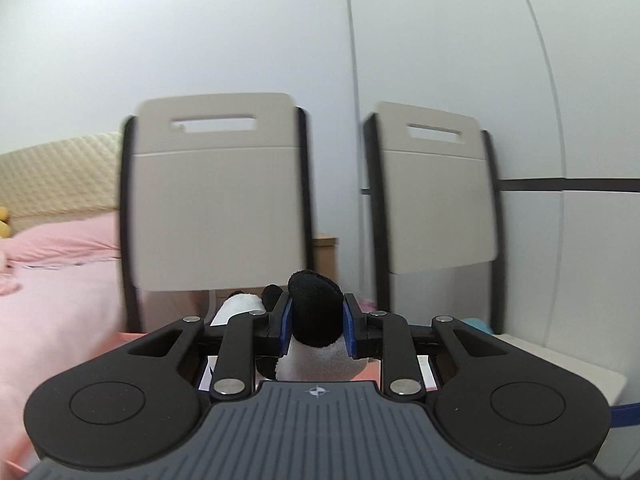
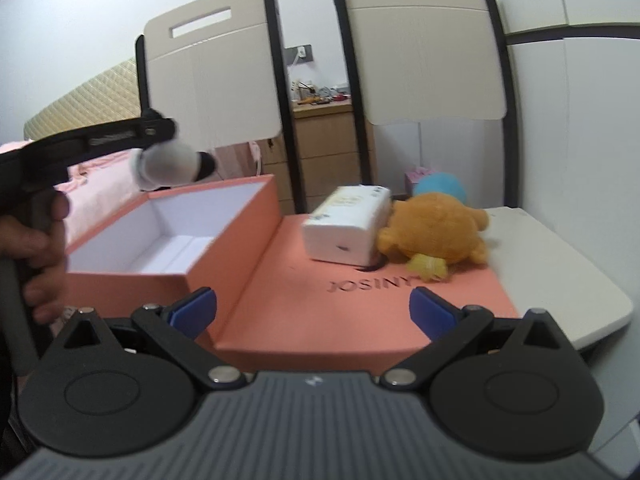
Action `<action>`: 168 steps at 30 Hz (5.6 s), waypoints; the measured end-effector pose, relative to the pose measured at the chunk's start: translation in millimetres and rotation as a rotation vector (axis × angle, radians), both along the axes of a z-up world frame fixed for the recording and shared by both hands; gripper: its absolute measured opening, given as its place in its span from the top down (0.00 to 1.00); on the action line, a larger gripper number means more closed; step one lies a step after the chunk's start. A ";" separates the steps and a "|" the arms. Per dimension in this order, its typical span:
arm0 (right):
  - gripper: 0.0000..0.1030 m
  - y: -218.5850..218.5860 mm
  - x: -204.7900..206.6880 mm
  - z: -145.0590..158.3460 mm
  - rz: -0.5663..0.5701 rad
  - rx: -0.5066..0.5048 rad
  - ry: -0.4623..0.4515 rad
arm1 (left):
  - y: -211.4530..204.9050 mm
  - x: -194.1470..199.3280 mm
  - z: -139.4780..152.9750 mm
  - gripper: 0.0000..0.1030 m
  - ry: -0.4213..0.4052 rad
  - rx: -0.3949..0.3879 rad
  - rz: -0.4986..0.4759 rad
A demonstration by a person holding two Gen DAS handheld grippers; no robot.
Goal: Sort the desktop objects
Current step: 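Carry the black-and-white plush with the left gripper into the pink box and release, then reach the right gripper toward the orange plush beside the tissue pack, then close the right gripper on the orange plush and lift it toward the box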
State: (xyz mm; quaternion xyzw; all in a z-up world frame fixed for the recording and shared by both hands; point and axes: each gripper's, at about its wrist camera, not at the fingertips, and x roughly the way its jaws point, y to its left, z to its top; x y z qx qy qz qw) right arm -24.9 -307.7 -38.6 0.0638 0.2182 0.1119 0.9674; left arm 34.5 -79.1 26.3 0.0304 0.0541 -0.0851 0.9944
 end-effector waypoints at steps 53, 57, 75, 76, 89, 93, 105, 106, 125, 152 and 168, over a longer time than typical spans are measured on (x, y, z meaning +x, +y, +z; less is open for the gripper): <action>0.00 67.7 32.5 -4.5 0.063 0.025 -0.075 | 103.0 -44.8 -49.0 0.00 0.127 -0.021 0.188; 0.00 66.1 34.6 -5.1 0.024 0.043 -0.099 | 102.0 -47.5 -52.8 0.00 0.123 -0.013 0.160; 0.00 65.9 37.6 -8.6 -0.018 0.061 -0.150 | 104.9 -42.3 -61.6 0.00 0.140 -0.017 0.168; 0.00 65.7 37.6 -8.7 -0.017 0.062 -0.145 | 105.1 -42.5 -61.5 0.00 0.139 -0.018 0.167; 0.00 66.3 37.2 -9.4 -0.014 0.030 -0.120 | 106.6 -41.1 -62.1 0.00 0.134 -0.031 0.171; 0.00 63.5 37.2 -6.4 -0.021 0.010 -0.123 | 106.3 -42.7 -60.9 0.00 0.128 -0.036 0.173; 0.00 33.8 80.4 25.1 -0.054 -0.020 -0.147 | 103.9 -42.5 -60.9 0.00 0.132 -0.030 0.172; 0.00 29.9 87.1 27.1 -0.065 -0.030 -0.152 | 103.9 -42.3 -61.0 0.00 0.133 -0.029 0.173; 0.00 -73.1 214.5 -29.8 -0.318 0.017 0.095 | 105.0 -39.4 -64.8 0.00 0.148 -0.031 0.176; 0.26 -56.4 197.5 -16.4 -0.317 -0.076 0.067 | 106.6 -39.7 -63.9 0.00 0.144 -0.049 0.170; 0.26 38.2 175.9 105.1 -0.114 -0.039 -0.066 | 116.8 -44.5 -53.2 0.00 0.125 -0.090 0.189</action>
